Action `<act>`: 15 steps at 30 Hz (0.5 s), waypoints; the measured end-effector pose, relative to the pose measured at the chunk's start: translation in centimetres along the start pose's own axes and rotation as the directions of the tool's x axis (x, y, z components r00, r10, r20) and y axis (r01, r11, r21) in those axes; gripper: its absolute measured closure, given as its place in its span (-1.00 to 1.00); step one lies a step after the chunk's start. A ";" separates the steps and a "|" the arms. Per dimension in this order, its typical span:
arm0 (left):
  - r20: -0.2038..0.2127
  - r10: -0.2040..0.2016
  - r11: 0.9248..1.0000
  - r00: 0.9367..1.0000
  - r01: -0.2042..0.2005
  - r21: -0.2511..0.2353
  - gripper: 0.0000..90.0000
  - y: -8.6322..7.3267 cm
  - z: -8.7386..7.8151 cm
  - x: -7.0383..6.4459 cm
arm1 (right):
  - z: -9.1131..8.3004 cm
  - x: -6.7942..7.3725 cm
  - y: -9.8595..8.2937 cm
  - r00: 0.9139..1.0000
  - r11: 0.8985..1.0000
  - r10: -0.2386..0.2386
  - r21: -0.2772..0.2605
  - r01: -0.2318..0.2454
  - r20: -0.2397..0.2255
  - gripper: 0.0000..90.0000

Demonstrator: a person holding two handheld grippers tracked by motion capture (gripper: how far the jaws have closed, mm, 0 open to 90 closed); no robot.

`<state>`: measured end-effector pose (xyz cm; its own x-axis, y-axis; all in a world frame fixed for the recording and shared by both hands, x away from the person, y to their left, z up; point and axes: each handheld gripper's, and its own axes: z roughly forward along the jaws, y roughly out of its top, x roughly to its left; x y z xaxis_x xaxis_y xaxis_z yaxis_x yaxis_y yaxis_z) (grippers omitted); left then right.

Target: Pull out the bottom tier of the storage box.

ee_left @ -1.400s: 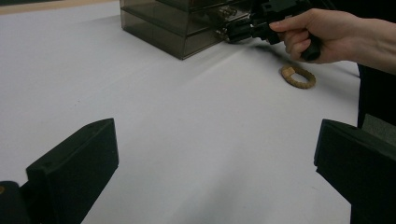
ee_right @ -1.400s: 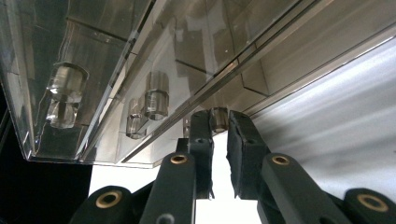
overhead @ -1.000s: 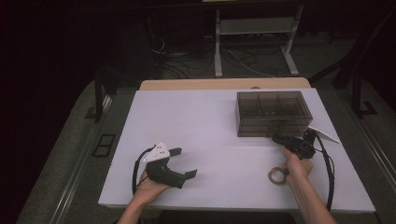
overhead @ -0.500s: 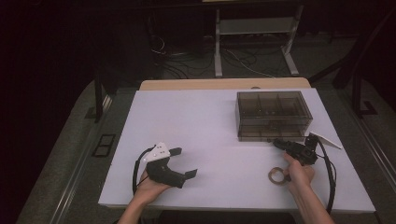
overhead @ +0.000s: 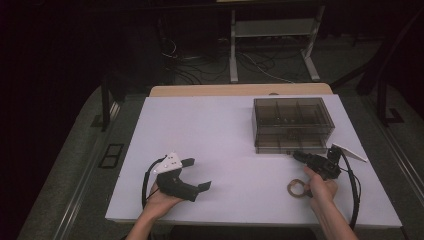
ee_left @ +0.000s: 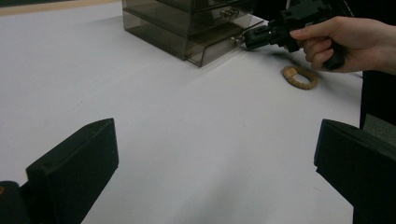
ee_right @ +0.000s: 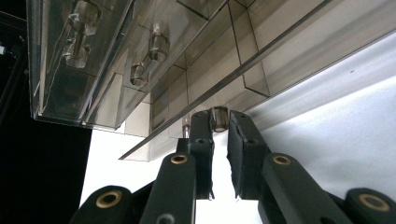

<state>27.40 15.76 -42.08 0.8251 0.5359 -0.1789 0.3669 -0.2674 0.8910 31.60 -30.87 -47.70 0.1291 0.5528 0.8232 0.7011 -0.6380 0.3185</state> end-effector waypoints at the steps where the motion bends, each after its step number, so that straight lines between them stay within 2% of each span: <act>1: 0.000 0.000 1.000 1.000 0.000 -0.001 -1.00 0.0 0.0 0.0 | 0.0 0.0 0.0 1.000 1.000 0.002 0.001 -0.002 0.000 0.75; 15: 0.000 0.000 1.000 1.000 0.000 -0.001 -1.00 0.0 0.0 0.0 | -0.1 0.1 0.0 1.000 1.000 -0.004 0.011 0.004 0.007 0.73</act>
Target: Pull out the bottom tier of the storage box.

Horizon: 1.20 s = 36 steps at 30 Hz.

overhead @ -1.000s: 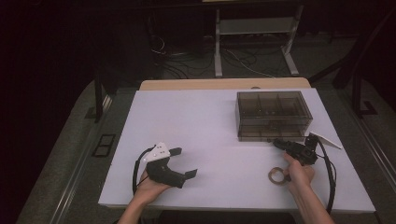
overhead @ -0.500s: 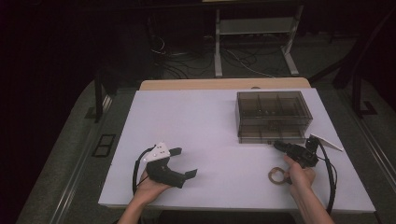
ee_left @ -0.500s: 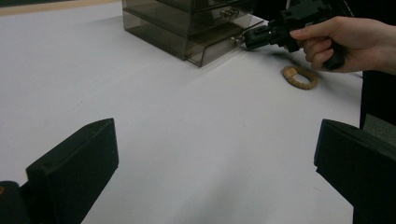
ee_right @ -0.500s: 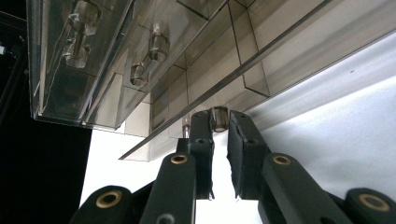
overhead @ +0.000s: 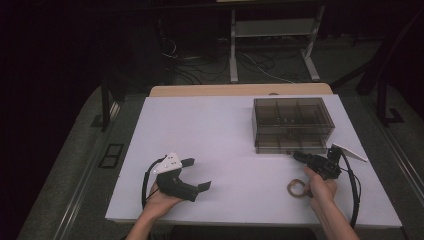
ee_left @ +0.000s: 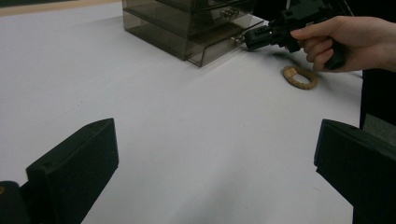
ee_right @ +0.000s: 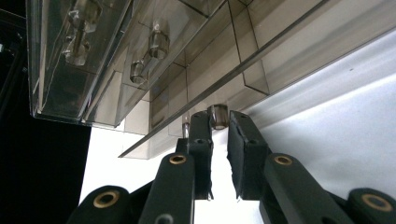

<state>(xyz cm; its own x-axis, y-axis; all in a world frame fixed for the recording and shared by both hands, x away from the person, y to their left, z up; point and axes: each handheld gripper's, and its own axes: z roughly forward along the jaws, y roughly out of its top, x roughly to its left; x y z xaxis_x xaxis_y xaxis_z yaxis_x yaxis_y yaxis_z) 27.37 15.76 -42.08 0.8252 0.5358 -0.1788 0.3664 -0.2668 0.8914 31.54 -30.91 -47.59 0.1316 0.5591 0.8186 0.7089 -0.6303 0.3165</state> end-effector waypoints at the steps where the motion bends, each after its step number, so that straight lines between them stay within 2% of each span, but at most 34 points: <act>1: 0.000 0.000 1.000 1.000 0.000 0.000 -1.00 0.0 0.0 0.0 | -0.1 0.1 0.0 1.000 1.000 0.002 0.003 -0.002 0.002 0.73; 9: 0.000 0.001 1.000 1.000 -0.001 -0.002 -1.00 0.0 0.0 0.0 | -0.8 0.4 0.0 1.000 1.000 -0.017 -0.002 0.017 0.007 0.67; 16: 0.001 0.003 1.000 1.000 -0.003 0.001 -1.00 0.0 0.0 0.0 | -1.3 1.1 0.2 0.997 0.997 -0.072 0.003 0.071 0.033 0.60; 20: 0.001 0.002 1.000 1.000 -0.002 -0.001 -1.00 0.0 0.0 0.1 | -1.6 1.4 0.2 0.996 0.997 -0.082 0.014 0.081 0.037 0.60; 23: 0.001 0.004 1.000 1.000 -0.004 -0.001 -1.00 0.1 0.0 0.1 | -1.8 1.6 0.3 0.992 0.993 -0.117 0.017 0.116 0.043 0.57; 25: 0.001 0.006 1.000 1.000 -0.006 -0.004 -1.00 0.1 0.0 0.1 | -2.0 1.8 0.3 0.991 0.992 -0.124 0.023 0.123 0.041 0.55; 26: 0.000 0.007 1.000 1.000 -0.007 -0.004 -1.00 0.1 0.0 0.2 | -2.1 2.0 0.5 0.988 0.989 -0.145 0.033 0.144 0.045 0.52; 36: 0.003 0.011 1.000 1.000 -0.011 -0.002 -1.00 0.2 0.1 0.4 | -2.3 2.4 0.9 0.975 0.975 -0.215 0.069 0.211 0.054 0.41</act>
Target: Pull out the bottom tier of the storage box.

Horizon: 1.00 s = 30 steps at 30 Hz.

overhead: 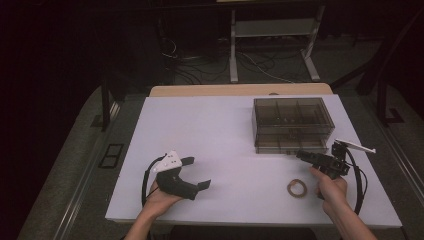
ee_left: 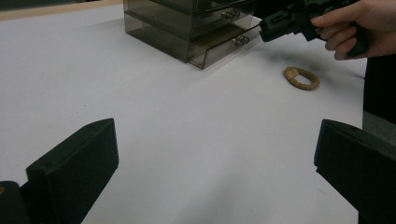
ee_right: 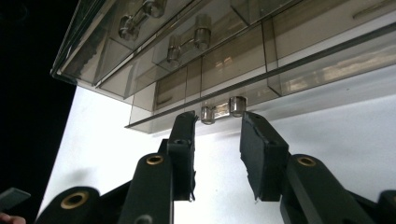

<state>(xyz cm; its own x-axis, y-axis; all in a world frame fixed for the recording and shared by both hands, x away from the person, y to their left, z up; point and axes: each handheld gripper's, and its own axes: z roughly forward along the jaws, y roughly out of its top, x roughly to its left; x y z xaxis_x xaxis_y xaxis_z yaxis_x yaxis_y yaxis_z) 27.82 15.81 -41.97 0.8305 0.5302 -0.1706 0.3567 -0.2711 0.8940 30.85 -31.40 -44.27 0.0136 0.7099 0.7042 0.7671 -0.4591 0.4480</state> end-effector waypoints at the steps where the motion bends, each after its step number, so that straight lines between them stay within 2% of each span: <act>1: 0.000 0.001 1.000 1.000 -0.001 0.000 -1.00 0.0 0.0 0.0 | 0.0 0.1 0.1 1.000 1.000 -0.011 0.006 0.011 0.004 0.40; 3: -0.001 0.003 1.000 1.000 -0.003 -0.001 -1.00 0.0 -0.1 0.0 | -0.1 0.2 0.2 0.999 0.999 -0.041 0.014 0.041 0.011 0.39; 4: -0.003 0.000 1.000 1.000 0.000 -0.003 -1.00 0.0 -0.1 0.0 | -0.2 0.5 0.4 0.997 0.997 -0.073 0.027 0.072 0.023 0.37; 6: -0.005 0.000 1.000 1.000 0.000 -0.004 -1.00 0.0 -0.2 0.0 | -0.2 0.7 0.5 0.996 0.996 -0.087 0.031 0.086 0.028 0.37; 8: -0.007 0.000 1.000 1.000 0.000 -0.007 -1.00 0.0 -0.3 0.0 | -0.3 1.2 0.8 0.990 0.990 -0.132 0.060 0.130 0.042 0.34; 12: -0.012 -0.001 1.000 1.000 0.001 -0.008 -1.00 0.0 -0.4 0.0 | -0.4 1.8 1.0 0.984 0.982 -0.170 0.091 0.165 0.046 0.32; 17: -0.013 -0.002 1.000 1.000 0.002 -0.007 -1.00 0.0 -0.4 0.0 | -0.3 3.1 1.4 0.961 0.955 -0.267 0.149 0.255 0.066 0.26; 22: -0.015 -0.002 1.000 1.000 0.002 -0.007 -1.00 -0.1 -0.4 0.0 | -0.2 4.3 1.7 0.927 0.917 -0.365 0.206 0.342 0.087 0.13; 24: -0.016 -0.002 1.000 1.000 0.002 -0.006 -1.00 -0.1 -0.5 0.0 | -0.2 4.8 1.8 0.919 0.904 -0.385 0.235 0.357 0.084 0.08; 25: -0.017 -0.002 1.000 1.000 0.002 -0.006 -1.00 -0.1 -0.5 0.0 | -0.2 4.8 1.8 0.919 0.904 -0.385 0.235 0.357 0.084 0.08; 30: -0.017 -0.001 1.000 1.000 0.001 -0.006 -1.00 -0.1 -0.5 -0.1 | -0.1 5.2 2.2 0.905 0.884 -0.419 0.260 0.388 0.078 0.01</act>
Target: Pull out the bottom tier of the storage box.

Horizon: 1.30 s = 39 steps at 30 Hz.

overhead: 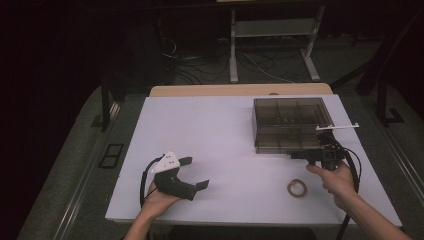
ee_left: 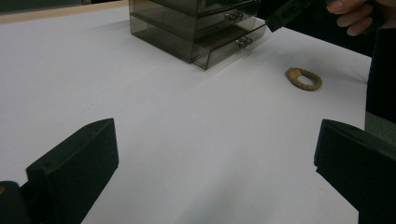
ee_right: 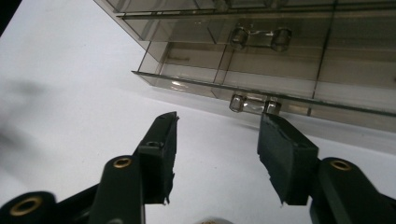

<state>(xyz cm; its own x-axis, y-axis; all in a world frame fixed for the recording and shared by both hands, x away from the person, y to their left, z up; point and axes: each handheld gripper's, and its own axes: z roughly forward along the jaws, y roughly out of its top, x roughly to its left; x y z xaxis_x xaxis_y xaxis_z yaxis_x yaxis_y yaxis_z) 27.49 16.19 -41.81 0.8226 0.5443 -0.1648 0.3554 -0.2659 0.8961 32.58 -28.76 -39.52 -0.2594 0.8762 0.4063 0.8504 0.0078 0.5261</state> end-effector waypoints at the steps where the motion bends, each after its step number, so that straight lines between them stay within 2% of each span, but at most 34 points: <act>1: 0.000 0.000 1.000 1.000 0.000 0.000 -1.00 0.0 0.0 0.0 | 0.0 0.0 0.2 1.000 1.000 -0.009 0.008 0.009 0.000 0.00; 2: 0.000 -0.001 1.000 1.000 0.001 0.000 -1.00 0.0 0.0 0.0 | 0.0 0.2 0.5 0.999 0.999 -0.045 0.031 0.044 0.009 -0.03; 3: 0.000 -0.001 1.000 1.000 0.001 -0.001 -1.00 0.0 0.0 0.0 | 0.0 0.2 0.5 0.999 0.999 -0.045 0.031 0.044 0.009 -0.03; 7: -0.003 -0.003 1.000 1.000 0.003 -0.004 -1.00 0.0 -0.1 0.0 | 0.0 0.5 1.3 0.992 0.990 -0.123 0.071 0.121 0.013 -0.07; 12: -0.005 -0.003 1.000 1.000 0.003 -0.004 -1.00 0.0 -0.1 0.0 | 0.1 0.8 2.0 0.977 0.972 -0.215 0.100 0.215 -0.005 -0.16; 14: -0.006 -0.002 1.000 1.000 0.002 -0.004 -1.00 0.0 -0.1 -0.1 | 0.1 1.0 2.2 0.965 0.959 -0.263 0.108 0.262 -0.005 -0.18; 17: -0.006 -0.003 1.000 1.000 0.003 -0.002 -1.00 -0.1 -0.1 0.0 | 0.1 1.4 2.4 0.939 0.932 -0.345 0.116 0.343 -0.005 -0.20; 21: -0.005 -0.002 1.000 1.000 0.002 0.000 -1.00 -0.1 -0.1 0.0 | 0.0 1.6 2.5 0.906 0.899 -0.423 0.118 0.423 -0.022 -0.21; 22: -0.005 -0.002 1.000 1.000 0.002 0.000 -1.00 -0.1 -0.1 0.0 | 0.0 1.7 2.5 0.895 0.888 -0.445 0.115 0.445 -0.022 -0.23; 24: -0.005 -0.002 1.000 1.000 0.002 0.001 -1.00 -0.1 -0.1 0.0 | -0.1 1.8 2.6 0.872 0.867 -0.488 0.104 0.488 -0.024 -0.24; 27: -0.005 -0.001 1.000 1.000 0.001 0.002 -1.00 -0.1 0.0 -0.1 | -0.2 1.9 2.7 0.833 0.828 -0.552 0.096 0.553 -0.039 -0.25; 28: -0.005 -0.001 1.000 1.000 0.001 0.002 -1.00 -0.1 -0.1 -0.1 | -0.3 2.0 2.7 0.810 0.805 -0.583 0.093 0.586 -0.057 -0.27; 29: -0.005 0.001 1.000 1.000 -0.001 0.003 -1.00 -0.1 -0.1 0.0 | -0.3 2.0 2.7 0.810 0.805 -0.583 0.093 0.586 -0.057 -0.27; 33: -0.008 -0.001 1.000 1.000 0.001 0.002 -1.00 -0.1 -0.1 0.0 | -0.3 2.0 2.8 0.779 0.776 -0.617 0.084 0.626 -0.109 -0.29; 37: -0.008 0.002 1.000 1.000 -0.002 0.004 -1.00 -0.1 -0.1 0.0 | -0.2 1.8 2.9 0.748 0.746 -0.650 0.073 0.662 -0.135 -0.31; 39: -0.009 0.000 1.000 1.000 0.000 0.003 -1.00 -0.1 -0.1 0.0 | -0.1 1.7 2.9 0.739 0.738 -0.659 0.068 0.671 -0.143 -0.32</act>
<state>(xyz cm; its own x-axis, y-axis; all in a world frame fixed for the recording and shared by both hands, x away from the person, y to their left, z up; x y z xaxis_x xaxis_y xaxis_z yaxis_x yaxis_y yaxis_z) 27.39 16.26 -41.83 0.8185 0.5515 -0.1607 0.3568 -0.2688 0.8947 34.55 -27.29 -37.23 -0.8172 0.5731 0.0606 0.4847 0.6267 0.6102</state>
